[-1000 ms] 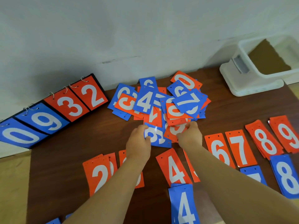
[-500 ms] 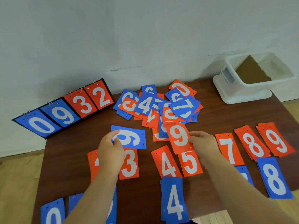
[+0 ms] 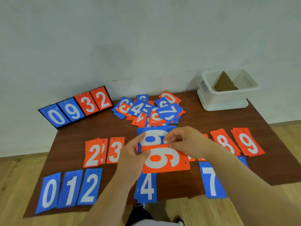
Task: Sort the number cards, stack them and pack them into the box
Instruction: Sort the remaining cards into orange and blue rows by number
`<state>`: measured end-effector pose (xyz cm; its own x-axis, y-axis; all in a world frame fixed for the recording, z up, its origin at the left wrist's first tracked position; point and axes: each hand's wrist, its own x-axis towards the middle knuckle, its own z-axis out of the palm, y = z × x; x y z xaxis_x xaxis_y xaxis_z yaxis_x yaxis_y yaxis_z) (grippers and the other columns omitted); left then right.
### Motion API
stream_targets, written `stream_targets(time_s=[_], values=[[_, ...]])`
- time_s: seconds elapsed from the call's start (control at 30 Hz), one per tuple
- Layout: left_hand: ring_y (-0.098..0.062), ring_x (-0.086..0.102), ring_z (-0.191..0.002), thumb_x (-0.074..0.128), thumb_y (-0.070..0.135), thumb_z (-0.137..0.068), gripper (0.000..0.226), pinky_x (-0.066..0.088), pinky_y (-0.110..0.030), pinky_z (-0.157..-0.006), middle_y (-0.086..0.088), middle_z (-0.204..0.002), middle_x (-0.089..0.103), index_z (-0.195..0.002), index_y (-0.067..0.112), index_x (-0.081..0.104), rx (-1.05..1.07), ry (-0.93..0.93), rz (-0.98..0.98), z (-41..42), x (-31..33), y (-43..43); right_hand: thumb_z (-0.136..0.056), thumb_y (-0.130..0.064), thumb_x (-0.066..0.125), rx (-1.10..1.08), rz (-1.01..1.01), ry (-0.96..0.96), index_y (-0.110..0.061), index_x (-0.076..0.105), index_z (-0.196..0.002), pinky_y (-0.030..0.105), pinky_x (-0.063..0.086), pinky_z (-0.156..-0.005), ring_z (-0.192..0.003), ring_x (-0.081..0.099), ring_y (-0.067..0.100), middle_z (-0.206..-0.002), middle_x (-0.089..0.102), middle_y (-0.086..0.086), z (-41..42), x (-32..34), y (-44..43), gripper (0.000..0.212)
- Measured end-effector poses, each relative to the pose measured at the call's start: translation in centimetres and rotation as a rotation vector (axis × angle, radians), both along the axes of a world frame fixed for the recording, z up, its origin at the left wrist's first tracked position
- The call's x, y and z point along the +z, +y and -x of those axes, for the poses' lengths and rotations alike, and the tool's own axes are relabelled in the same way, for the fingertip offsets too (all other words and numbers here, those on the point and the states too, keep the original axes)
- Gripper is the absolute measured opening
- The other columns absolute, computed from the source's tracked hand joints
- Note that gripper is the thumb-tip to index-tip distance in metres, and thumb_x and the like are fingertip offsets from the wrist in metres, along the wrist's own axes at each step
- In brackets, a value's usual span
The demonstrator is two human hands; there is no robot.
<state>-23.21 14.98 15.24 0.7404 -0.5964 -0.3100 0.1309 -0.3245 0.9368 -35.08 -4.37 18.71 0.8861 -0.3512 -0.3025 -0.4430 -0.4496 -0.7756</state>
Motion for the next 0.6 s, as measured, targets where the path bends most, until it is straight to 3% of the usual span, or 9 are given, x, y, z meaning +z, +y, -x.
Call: stream_targets(time_s=[0.13,0.2,0.27,0.47,0.6], values=[[-0.010,0.073,-0.097,0.075,0.010,-0.090,0.061,0.064,-0.034,-0.070,0.011,-0.129,0.061,-0.133,0.049,0.057,0.018,-0.025,0.004,2.5,1.3,0.2,-0.086,-0.028,0.080,-0.278,0.091,-0.144,-0.032,0.069,-0.108,0.010,0.047,-0.070,-0.092,0.060,0.005,-0.104,0.055,-0.019,2.8,-0.5,0.0,0.024],[-0.010,0.073,-0.098,0.075,0.010,-0.090,0.060,0.064,-0.035,-0.071,0.012,-0.129,0.061,-0.132,0.049,0.057,0.025,-0.050,0.023,3.2,1.7,0.4,-0.088,-0.029,0.078,-0.343,-0.089,-0.165,-0.035,0.068,-0.109,0.017,0.053,-0.078,-0.101,0.062,0.006,-0.113,0.055,-0.019,3.8,-0.7,0.2,0.024],[-0.014,0.072,-0.101,0.075,0.009,-0.090,0.059,0.065,-0.036,-0.073,0.011,-0.129,0.061,-0.128,0.051,0.057,0.025,-0.064,0.030,3.6,2.1,0.6,-0.091,-0.027,0.075,-0.337,-0.249,-0.140,-0.041,0.066,-0.109,0.028,0.061,-0.078,-0.103,0.067,0.013,-0.116,0.061,-0.012,4.2,-0.6,0.6,0.024],[-0.017,0.071,-0.101,0.074,0.004,-0.090,0.054,0.064,-0.035,-0.072,0.014,-0.128,0.059,-0.120,0.049,0.064,-0.063,-0.058,0.011,4.1,2.4,1.7,-0.093,-0.022,0.074,-0.345,-0.231,-0.176,-0.041,0.065,-0.104,0.025,0.062,-0.067,-0.083,0.074,0.012,-0.102,0.070,-0.008,3.4,-0.2,1.8,0.024],[-0.014,0.070,-0.102,0.077,0.005,-0.088,0.055,0.063,-0.030,-0.070,0.017,-0.125,0.055,-0.124,0.045,0.064,-0.093,-0.032,-0.039,3.2,2.6,3.0,-0.091,-0.026,0.075,-0.271,-0.133,-0.146,-0.047,0.063,-0.104,0.033,0.063,-0.079,-0.094,0.070,0.015,-0.108,0.066,-0.009,1.8,-0.4,2.3,0.028]])
